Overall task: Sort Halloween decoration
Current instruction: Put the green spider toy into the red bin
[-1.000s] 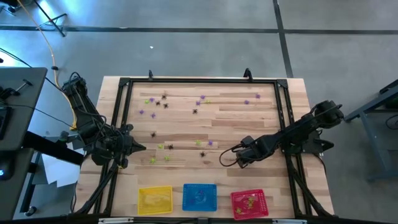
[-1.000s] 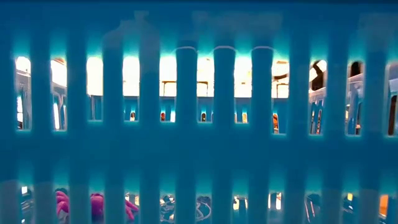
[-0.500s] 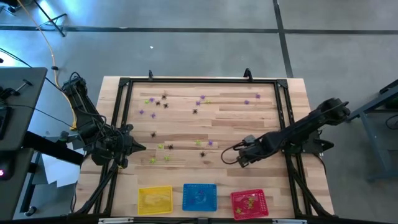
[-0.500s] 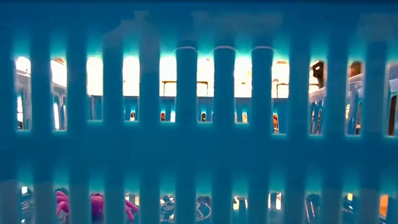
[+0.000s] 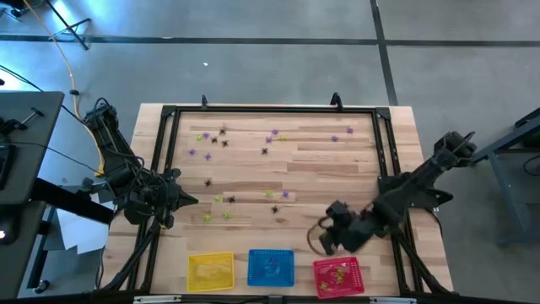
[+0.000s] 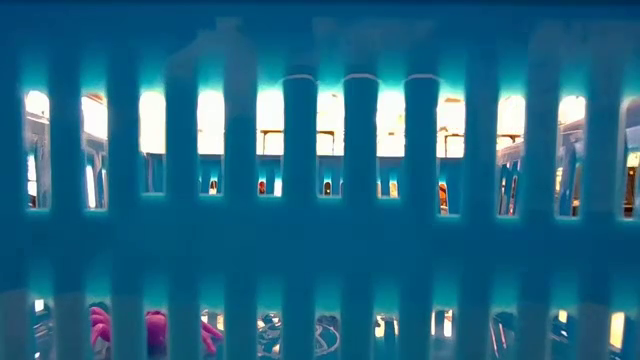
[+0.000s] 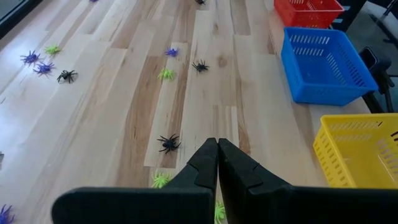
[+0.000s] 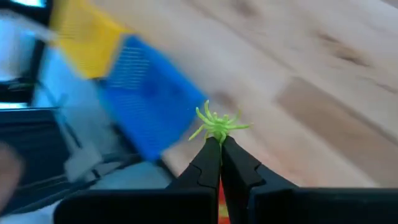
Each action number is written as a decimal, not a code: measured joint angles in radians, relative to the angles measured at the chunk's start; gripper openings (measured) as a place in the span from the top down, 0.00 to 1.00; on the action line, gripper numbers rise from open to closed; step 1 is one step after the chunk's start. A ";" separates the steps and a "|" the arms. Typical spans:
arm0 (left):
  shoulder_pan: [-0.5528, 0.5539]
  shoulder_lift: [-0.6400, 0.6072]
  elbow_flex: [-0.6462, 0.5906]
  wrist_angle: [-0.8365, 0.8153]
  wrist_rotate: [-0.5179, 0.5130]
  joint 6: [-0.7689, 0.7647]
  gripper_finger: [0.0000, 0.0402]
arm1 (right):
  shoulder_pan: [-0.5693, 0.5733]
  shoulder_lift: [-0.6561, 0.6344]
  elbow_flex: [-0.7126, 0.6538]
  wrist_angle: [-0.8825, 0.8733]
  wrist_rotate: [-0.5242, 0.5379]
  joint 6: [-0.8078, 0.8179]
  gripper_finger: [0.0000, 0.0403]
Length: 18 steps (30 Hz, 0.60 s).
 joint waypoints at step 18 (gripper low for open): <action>0.000 0.000 0.000 0.000 0.000 -0.002 1.00 | 0.190 0.610 0.793 -0.501 -0.204 0.117 1.00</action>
